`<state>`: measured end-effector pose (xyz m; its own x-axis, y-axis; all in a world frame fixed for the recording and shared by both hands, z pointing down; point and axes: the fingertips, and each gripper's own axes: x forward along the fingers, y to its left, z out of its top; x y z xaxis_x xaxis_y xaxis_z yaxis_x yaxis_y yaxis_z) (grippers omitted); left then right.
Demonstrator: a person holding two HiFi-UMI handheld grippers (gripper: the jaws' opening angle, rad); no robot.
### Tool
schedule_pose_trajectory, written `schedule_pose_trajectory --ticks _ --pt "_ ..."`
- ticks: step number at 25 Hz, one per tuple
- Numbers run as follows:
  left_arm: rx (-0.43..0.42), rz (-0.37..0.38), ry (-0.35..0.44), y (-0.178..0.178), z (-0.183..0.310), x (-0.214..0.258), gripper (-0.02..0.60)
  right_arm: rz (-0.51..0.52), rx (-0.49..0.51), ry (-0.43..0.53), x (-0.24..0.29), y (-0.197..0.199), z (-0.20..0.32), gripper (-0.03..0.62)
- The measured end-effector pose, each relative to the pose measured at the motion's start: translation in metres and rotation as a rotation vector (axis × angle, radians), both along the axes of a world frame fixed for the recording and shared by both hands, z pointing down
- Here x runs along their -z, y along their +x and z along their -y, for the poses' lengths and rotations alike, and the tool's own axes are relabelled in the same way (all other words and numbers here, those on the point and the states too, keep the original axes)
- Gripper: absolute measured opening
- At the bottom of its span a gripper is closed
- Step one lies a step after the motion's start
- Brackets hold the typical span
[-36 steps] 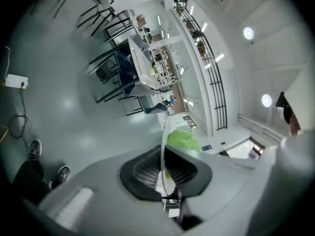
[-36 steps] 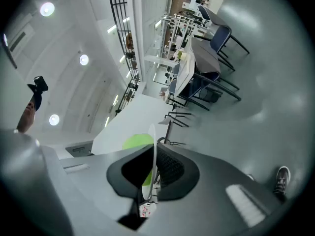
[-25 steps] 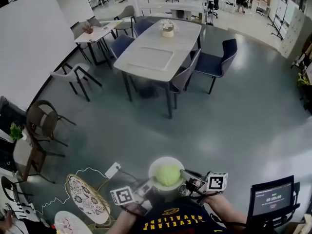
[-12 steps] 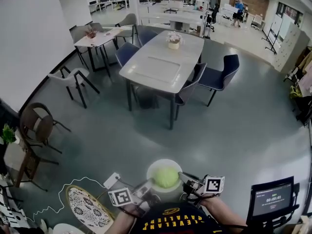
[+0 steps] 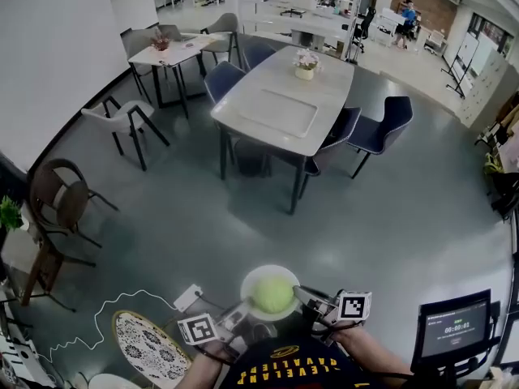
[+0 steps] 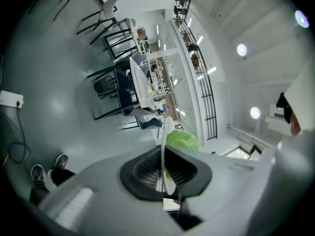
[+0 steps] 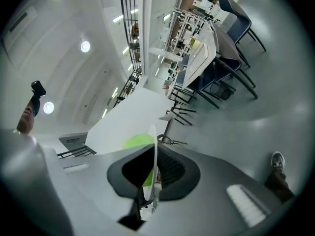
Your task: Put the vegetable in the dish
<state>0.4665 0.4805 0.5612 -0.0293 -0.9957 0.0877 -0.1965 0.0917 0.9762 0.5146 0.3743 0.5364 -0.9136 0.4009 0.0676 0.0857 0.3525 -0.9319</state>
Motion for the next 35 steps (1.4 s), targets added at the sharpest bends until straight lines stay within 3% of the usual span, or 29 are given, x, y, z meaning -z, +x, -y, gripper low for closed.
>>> schedule_pose_trajectory --ticks 4,10,12,16,22,28,35 --pt "0.05 -0.003 -0.021 -0.028 -0.001 -0.004 0.012 -0.026 0.054 -0.012 -0.012 -0.032 0.003 0.011" --pt "0.145 0.049 -0.091 -0.105 0.02 -0.005 0.012 0.015 0.135 -0.053 -0.01 -0.12 0.031 0.011" --pt "0.166 0.055 -0.082 -0.128 0.039 0.005 0.012 0.016 0.162 -0.052 -0.008 -0.146 0.049 0.012" --pt "0.19 0.079 -0.096 -0.143 0.044 0.015 0.012 0.013 0.212 -0.056 -0.005 -0.165 0.057 0.012" --pt "0.275 0.027 -0.089 -0.173 0.06 0.018 0.012 0.016 0.282 -0.084 -0.008 -0.205 0.07 0.013" --pt "0.28 0.095 -0.15 -0.22 0.078 0.009 0.012 -0.001 0.305 -0.094 -0.019 -0.251 0.093 0.015" --pt "0.237 0.041 -0.117 -0.267 0.098 -0.006 0.011 -0.038 0.238 -0.073 -0.035 -0.292 0.111 0.014"
